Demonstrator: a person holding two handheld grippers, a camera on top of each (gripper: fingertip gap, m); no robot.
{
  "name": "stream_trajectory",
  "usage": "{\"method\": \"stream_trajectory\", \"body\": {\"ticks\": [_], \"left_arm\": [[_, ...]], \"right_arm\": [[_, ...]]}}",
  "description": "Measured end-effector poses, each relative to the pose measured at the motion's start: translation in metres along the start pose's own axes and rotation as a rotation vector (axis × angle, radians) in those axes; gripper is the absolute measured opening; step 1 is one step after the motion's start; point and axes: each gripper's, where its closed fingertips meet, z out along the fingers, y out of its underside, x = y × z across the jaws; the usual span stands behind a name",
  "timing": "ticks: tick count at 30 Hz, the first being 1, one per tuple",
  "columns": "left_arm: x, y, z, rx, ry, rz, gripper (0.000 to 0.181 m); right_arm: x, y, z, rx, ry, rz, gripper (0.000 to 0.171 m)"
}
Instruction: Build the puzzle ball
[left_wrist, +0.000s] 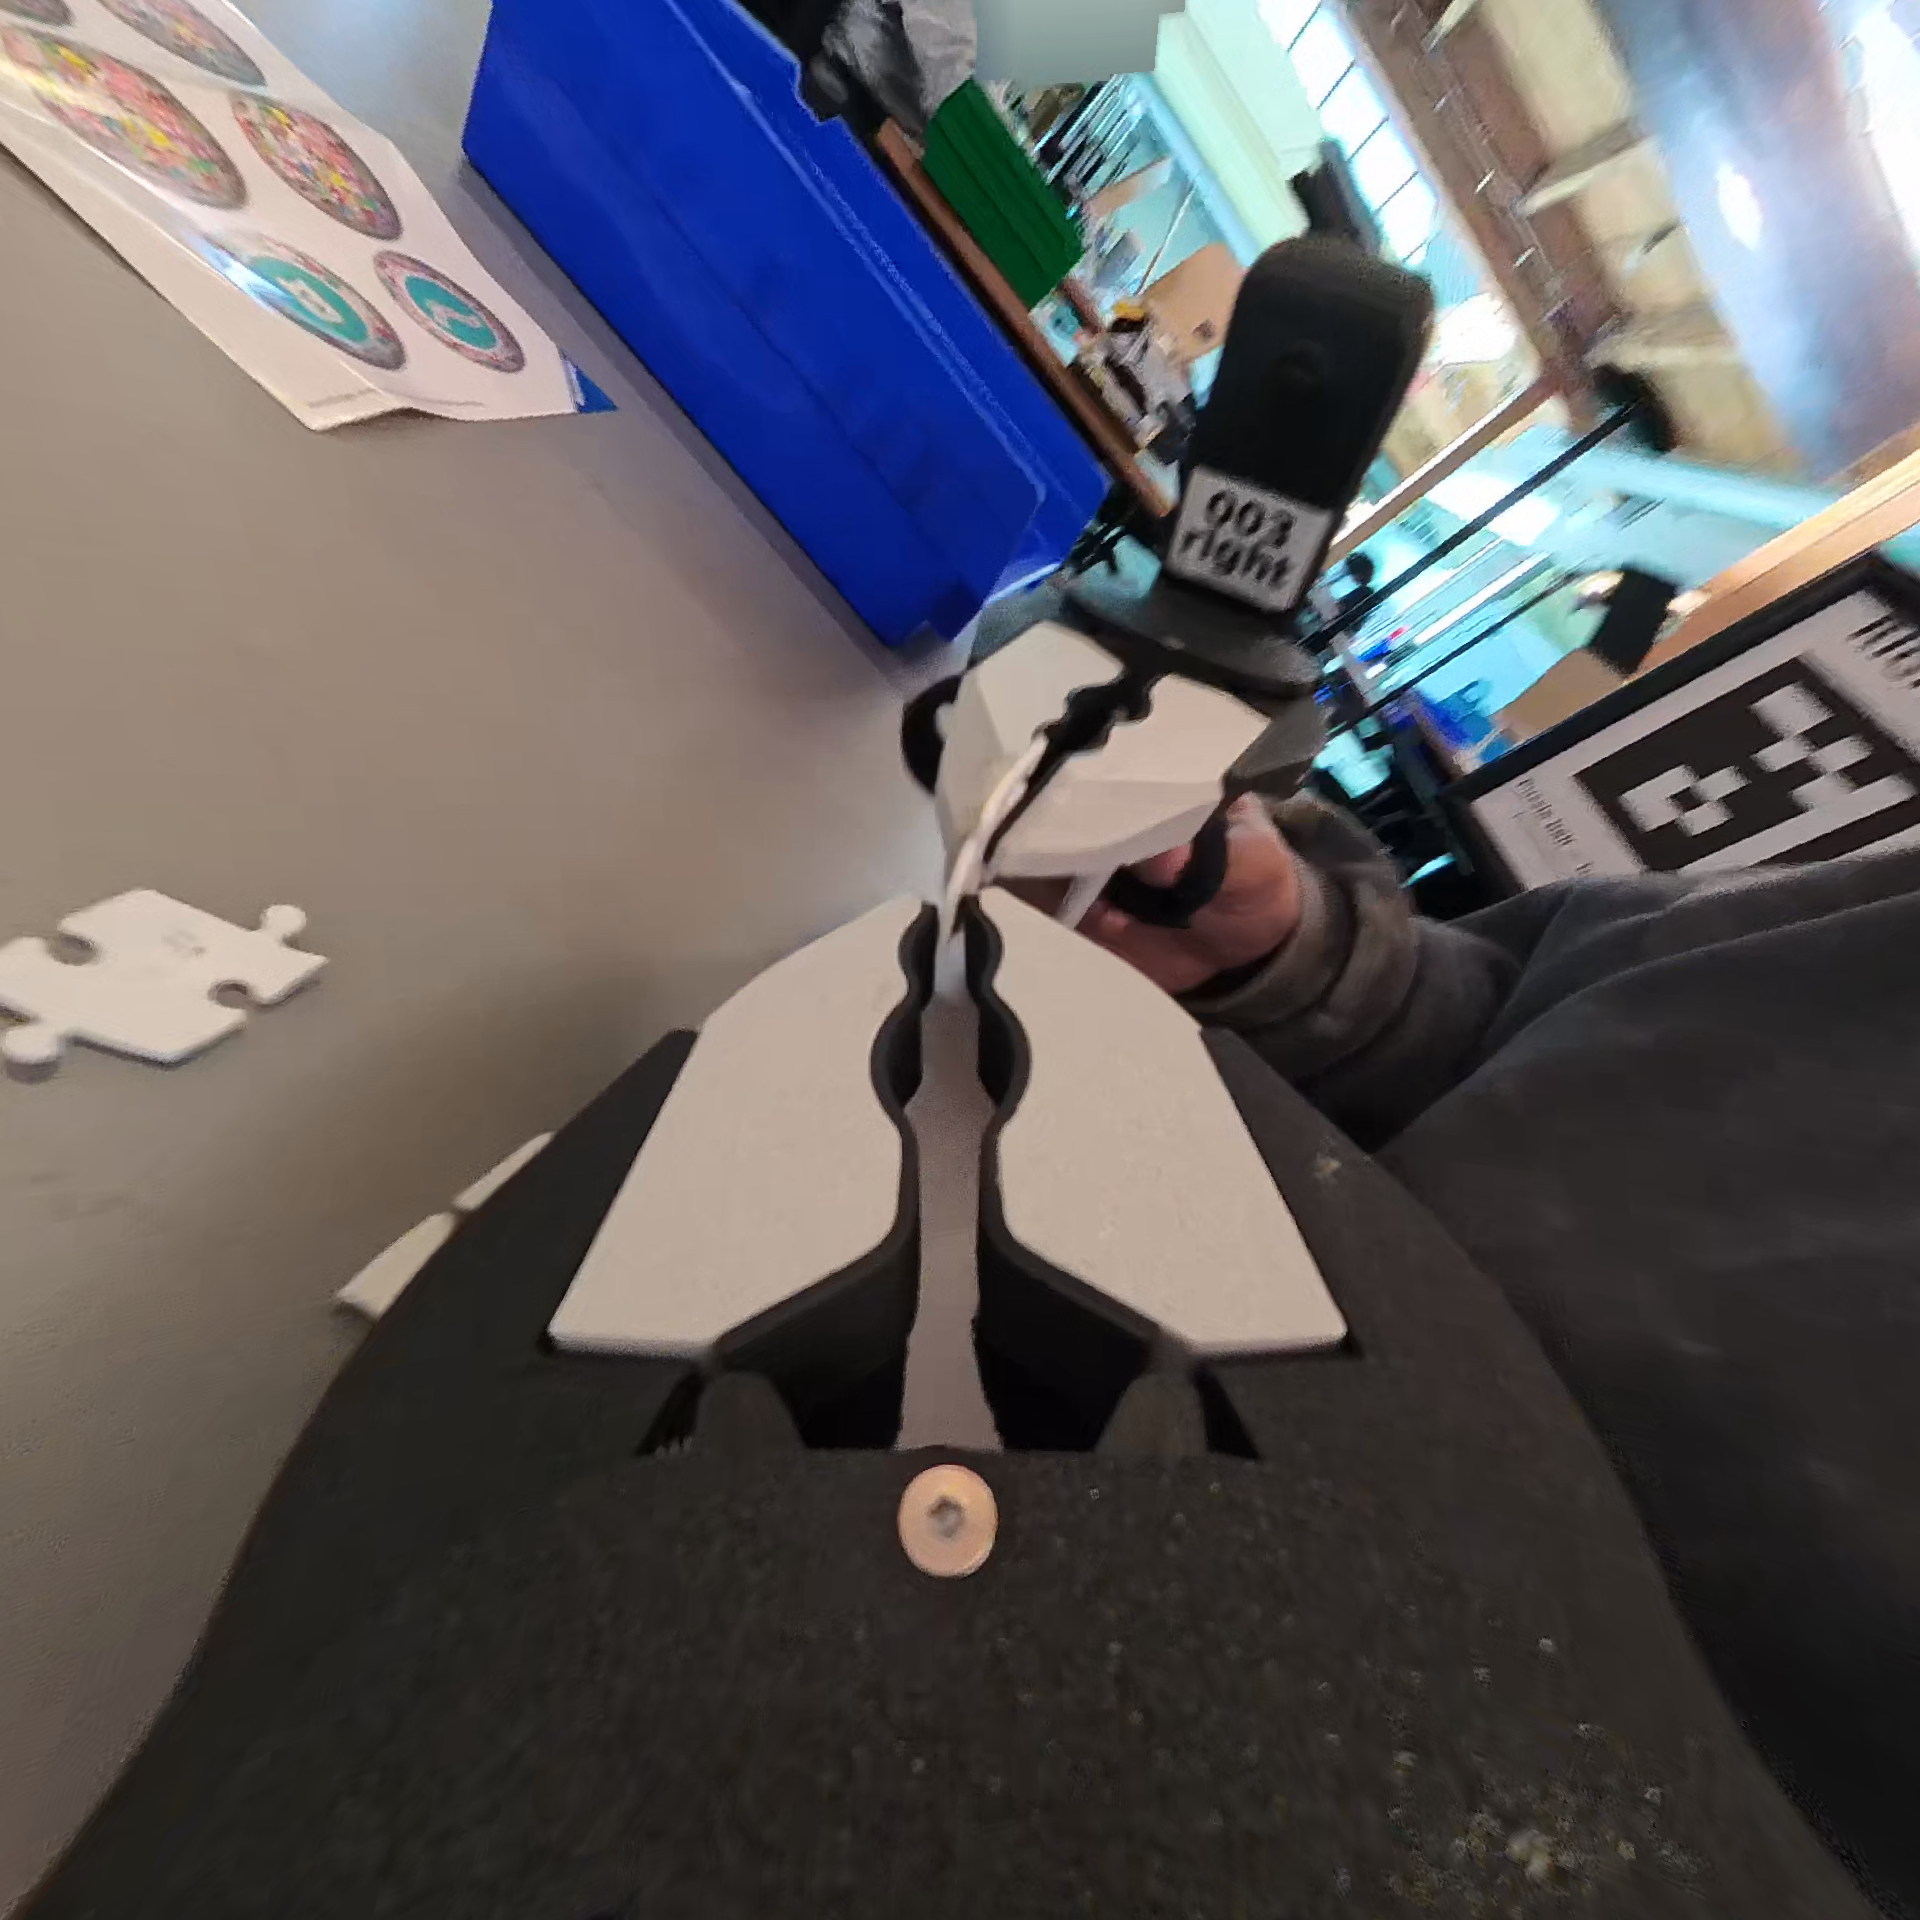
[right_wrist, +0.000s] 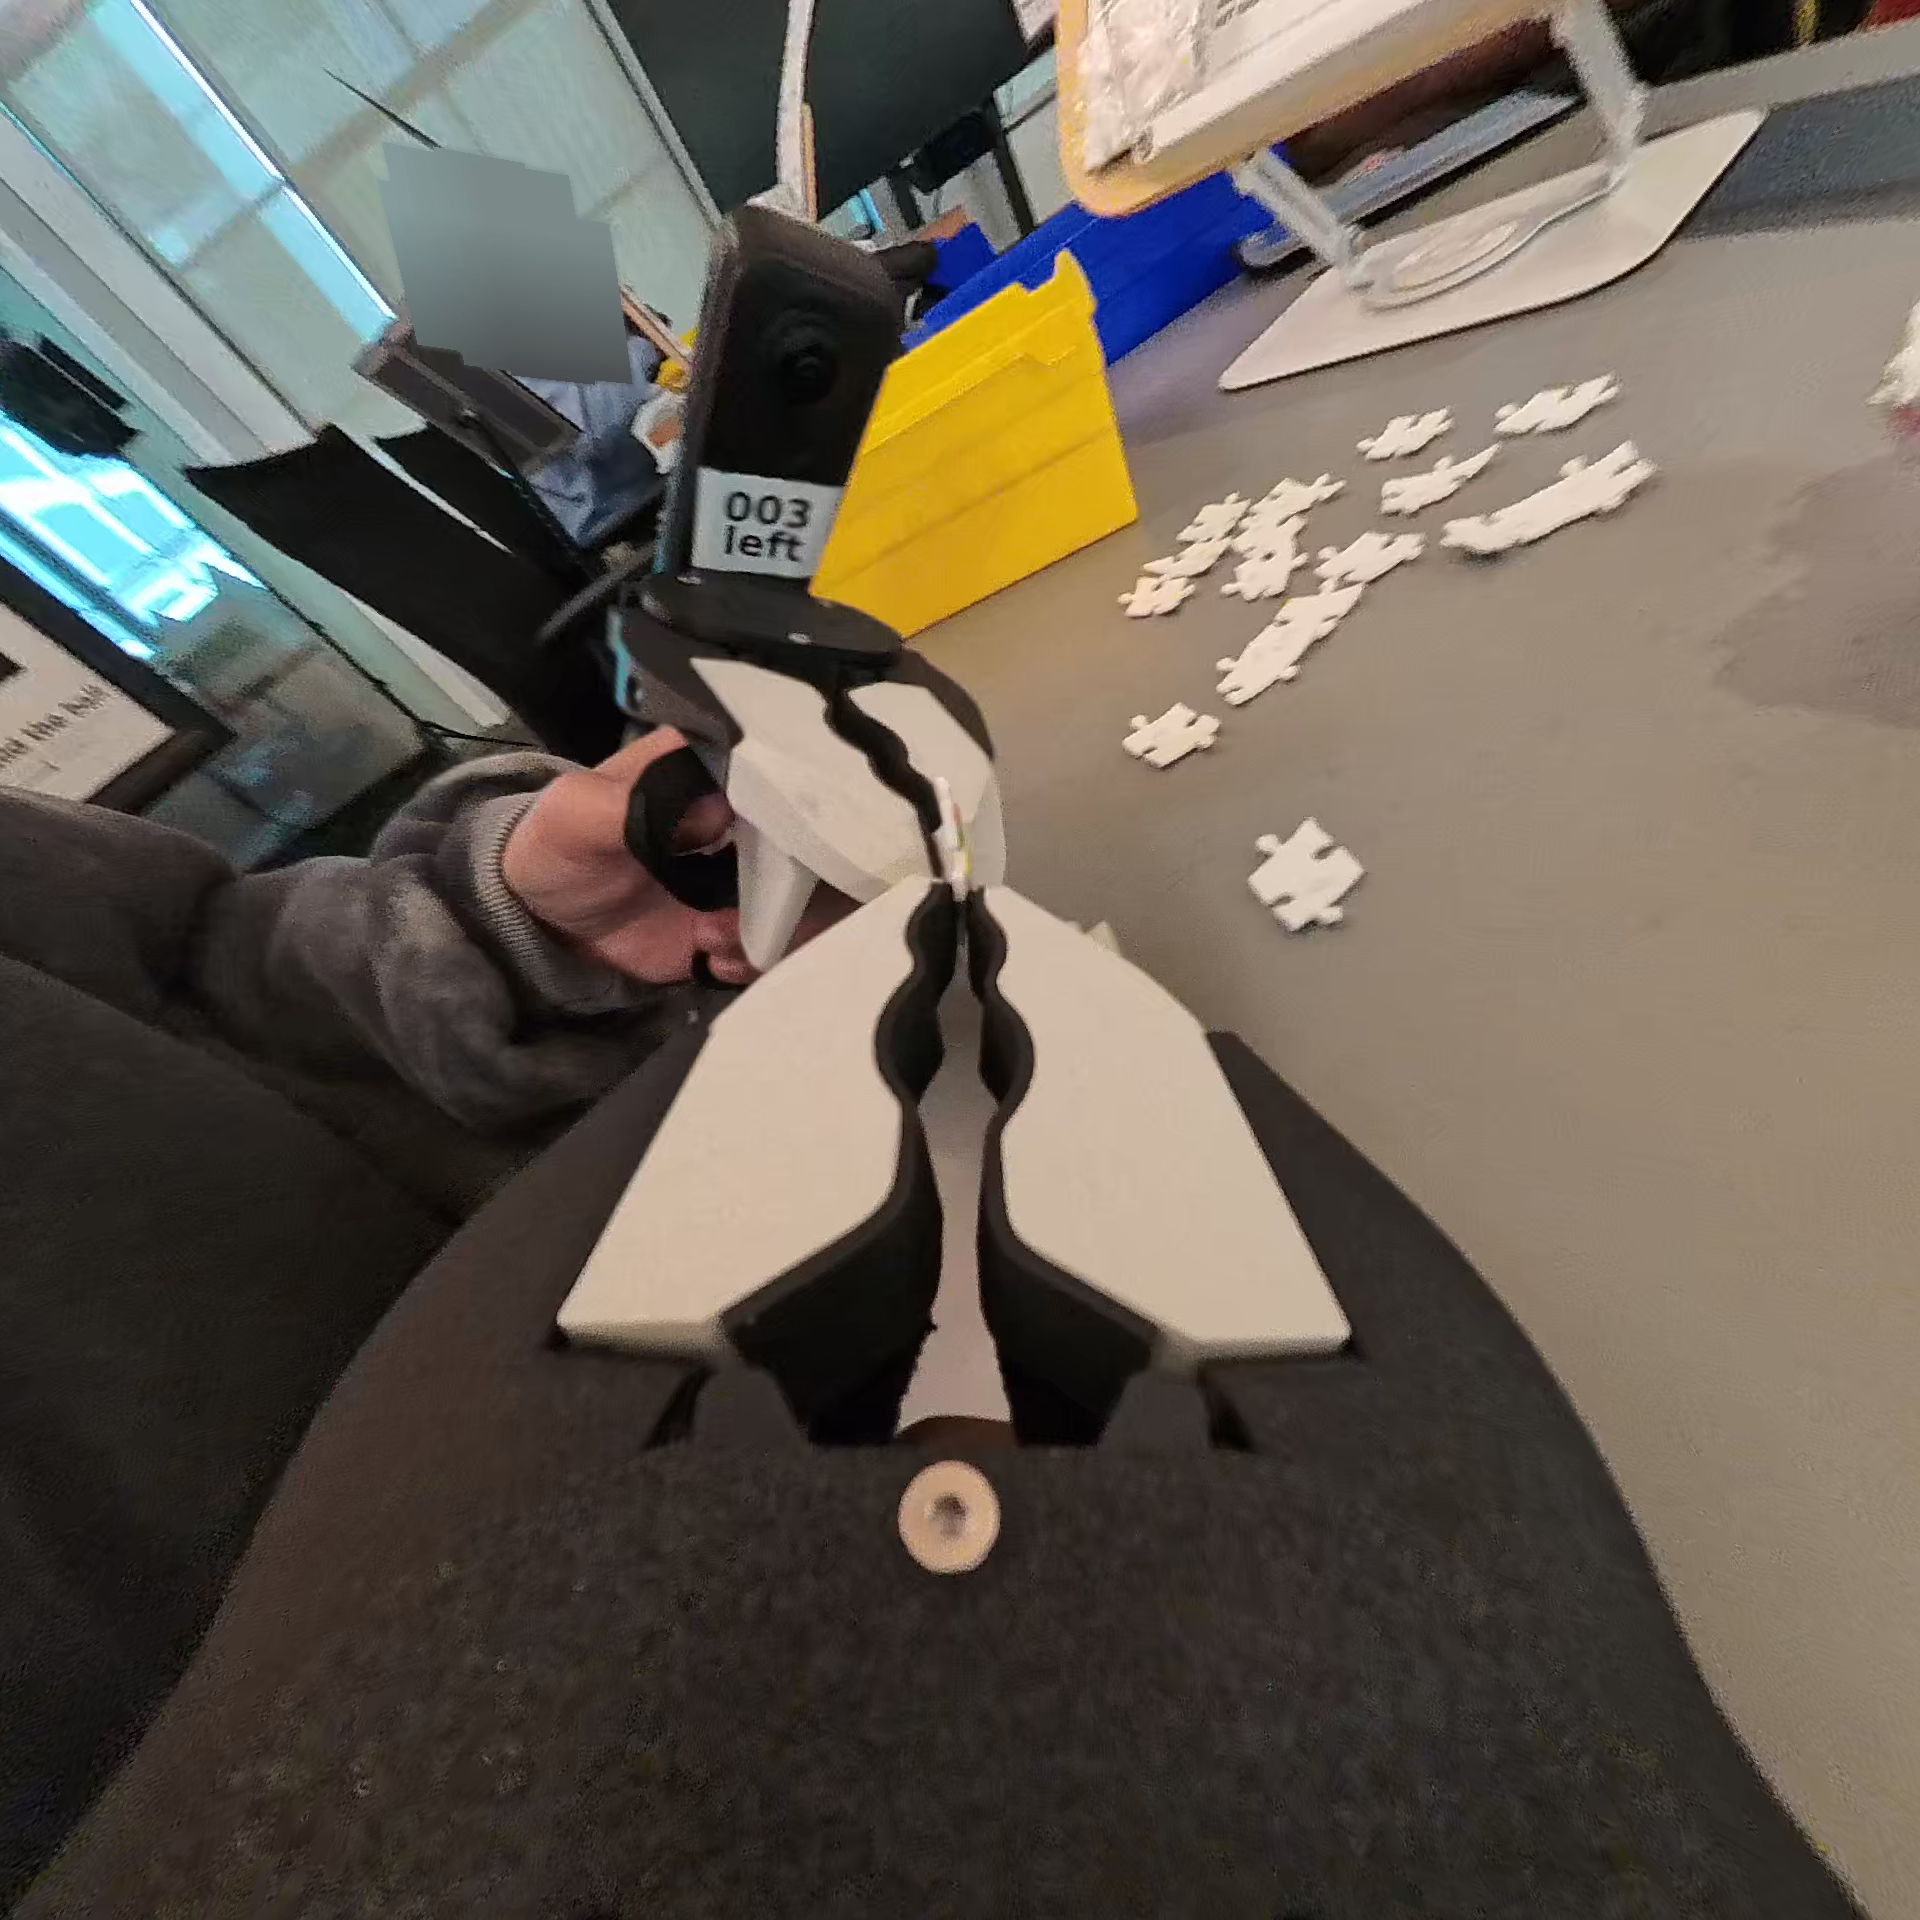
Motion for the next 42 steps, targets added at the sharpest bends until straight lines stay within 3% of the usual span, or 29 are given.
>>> {"method": "stream_trajectory", "body": {"ticks": [4, 10, 14, 19, 23, 26, 31, 35, 42], "left_arm": [[-0.02, -0.046, -0.024, 0.079, -0.208, 0.214, 0.041], [-0.067, -0.141, -0.058, -0.043, -0.435, 0.413, 0.059], [-0.112, -0.199, -0.051, -0.167, -0.42, 0.433, 0.06], [-0.177, -0.231, -0.025, -0.349, -0.454, 0.466, 0.048], [-0.212, -0.231, 0.001, -0.517, -0.418, 0.478, 0.048], [-0.231, -0.235, 0.015, -0.57, -0.4, 0.497, 0.048], [-0.25, -0.248, 0.027, -0.489, -0.36, 0.476, 0.047], [-0.232, -0.257, 0.04, -0.385, -0.207, 0.432, 0.043], [-0.214, -0.263, 0.036, -0.311, -0.114, 0.402, 0.026]], "right_arm": [[0.026, -0.041, -0.019, 0.011, 0.076, -0.096, 0.002], [0.102, -0.154, -0.051, 0.009, 0.227, -0.191, 0.002], [0.156, -0.192, -0.029, -0.098, 0.219, -0.291, 0.002], [0.246, -0.182, 0.004, -0.269, 0.176, -0.285, 0.002], [0.279, -0.175, 0.029, -0.347, 0.132, -0.23, 0.002], [0.28, -0.185, 0.051, -0.284, 0.042, -0.209, 0.003], [0.287, -0.191, 0.058, -0.093, -0.068, -0.168, 0.002], [0.283, -0.196, 0.047, 0.05, -0.207, -0.084, 0.002], [0.284, -0.177, 0.051, -0.101, -0.162, -0.142, 0.002]]}}
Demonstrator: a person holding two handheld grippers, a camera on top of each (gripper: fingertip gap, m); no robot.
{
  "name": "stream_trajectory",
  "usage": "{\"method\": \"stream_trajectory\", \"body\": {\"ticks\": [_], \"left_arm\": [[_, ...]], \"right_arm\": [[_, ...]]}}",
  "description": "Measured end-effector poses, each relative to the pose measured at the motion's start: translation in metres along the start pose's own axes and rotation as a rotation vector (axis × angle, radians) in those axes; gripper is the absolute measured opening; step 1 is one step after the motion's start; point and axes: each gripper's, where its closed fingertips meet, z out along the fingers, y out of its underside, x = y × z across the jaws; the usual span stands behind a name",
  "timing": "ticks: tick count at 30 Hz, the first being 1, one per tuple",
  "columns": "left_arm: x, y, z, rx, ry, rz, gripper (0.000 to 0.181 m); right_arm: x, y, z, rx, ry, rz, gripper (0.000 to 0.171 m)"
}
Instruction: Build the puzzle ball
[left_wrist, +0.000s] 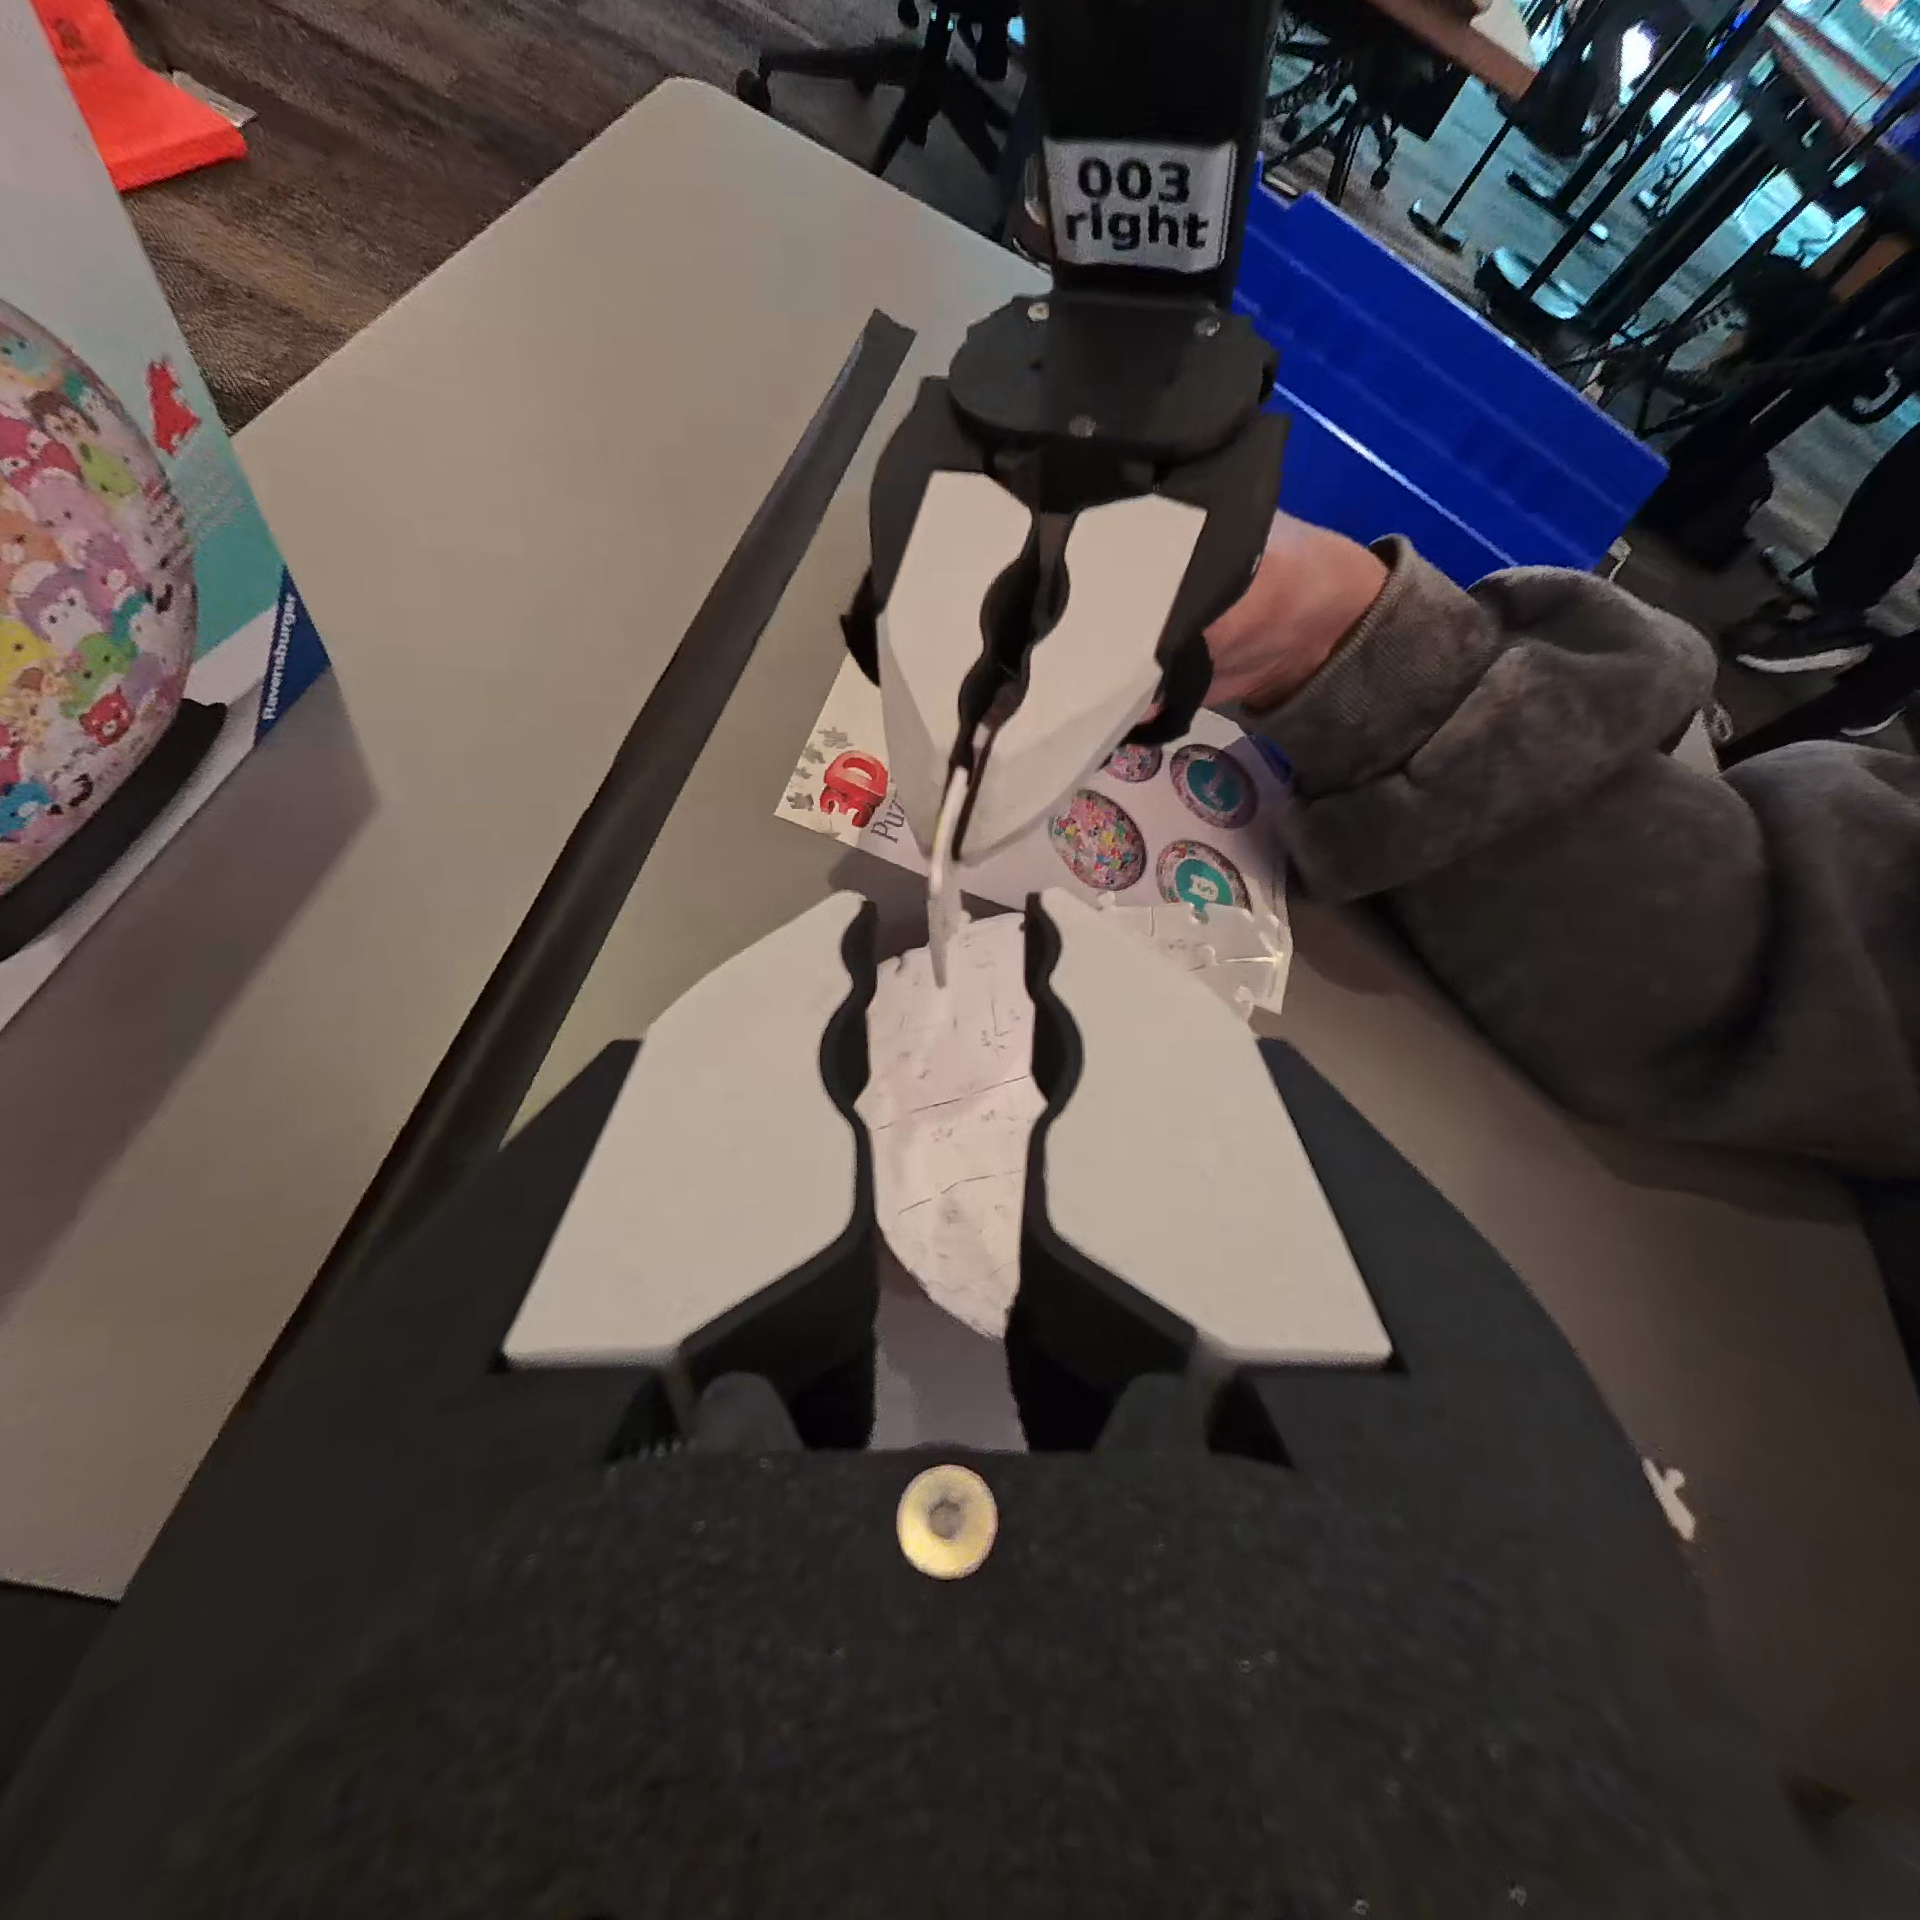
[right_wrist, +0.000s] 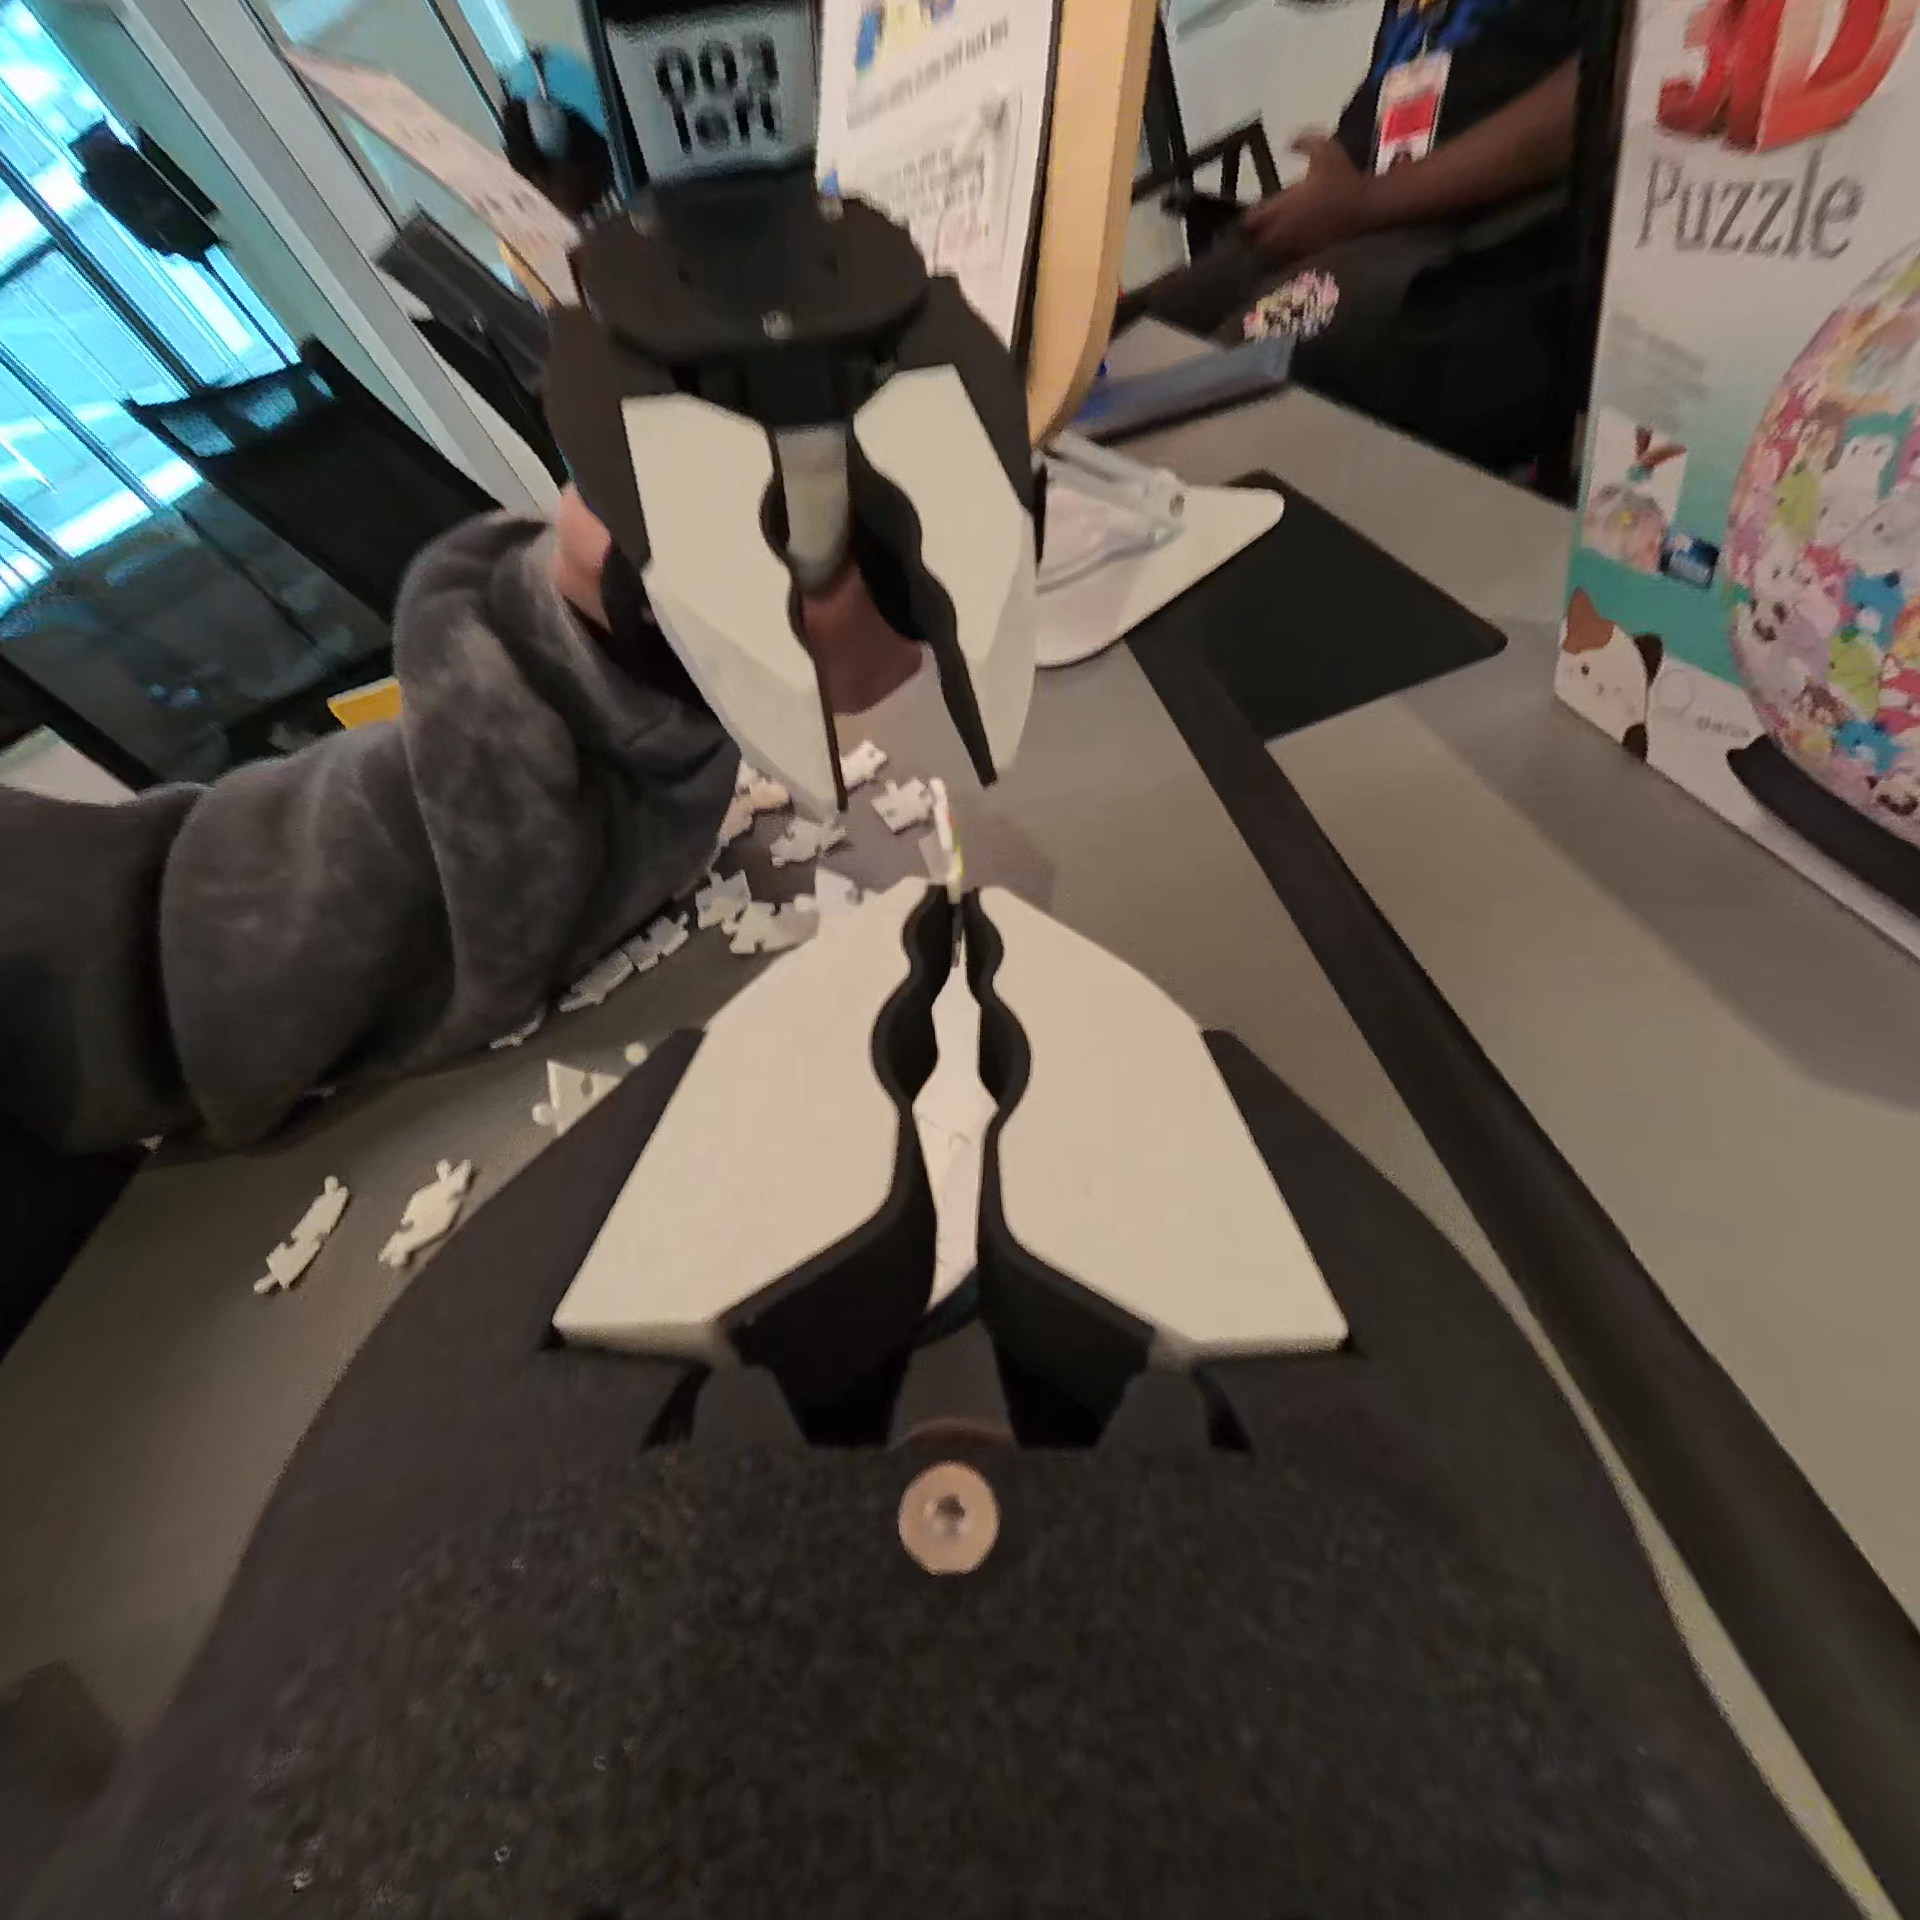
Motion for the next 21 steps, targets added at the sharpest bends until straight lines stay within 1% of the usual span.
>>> {"method": "stream_trajectory", "body": {"ticks": [2, 5, 6, 9, 12, 17, 19, 21], "left_arm": [[-0.001, 0.001, -0.002, 0.0, 0.002, -0.014, 0.021], [0.001, 0.006, -0.003, -0.025, 0.015, 0.007, 0.003], [0.002, 0.006, -0.003, -0.03, 0.012, 0.015, 0.002], [0.002, 0.009, -0.004, -0.046, -0.002, 0.029, 0.002], [0.006, 0.008, -0.001, -0.034, 0.036, 0.019, 0.002], [0.002, 0.012, 0.004, -0.07, -0.003, 0.029, 0.002], [0.006, 0.007, 0.0, -0.045, 0.008, 0.037, 0.002], [0.011, -0.003, -0.004, 0.01, 0.029, 0.034, 0.01]], "right_arm": [[-0.003, 0.003, 0.002, -0.044, 0.006, -0.018, 0.002], [-0.008, 0.002, 0.007, -0.091, 0.019, -0.048, 0.003], [-0.009, 0.004, 0.008, -0.122, 0.032, -0.059, 0.003], [-0.008, -0.002, 0.006, -0.124, 0.062, -0.078, 0.003], [-0.012, -0.018, 0.001, -0.025, 0.031, -0.059, 0.003], [-0.007, -0.011, 0.0, -0.083, 0.075, -0.063, 0.002], [-0.011, -0.014, -0.001, -0.074, 0.059, -0.058, 0.002], [-0.013, -0.007, 0.0, -0.135, 0.068, -0.067, 0.002]]}}
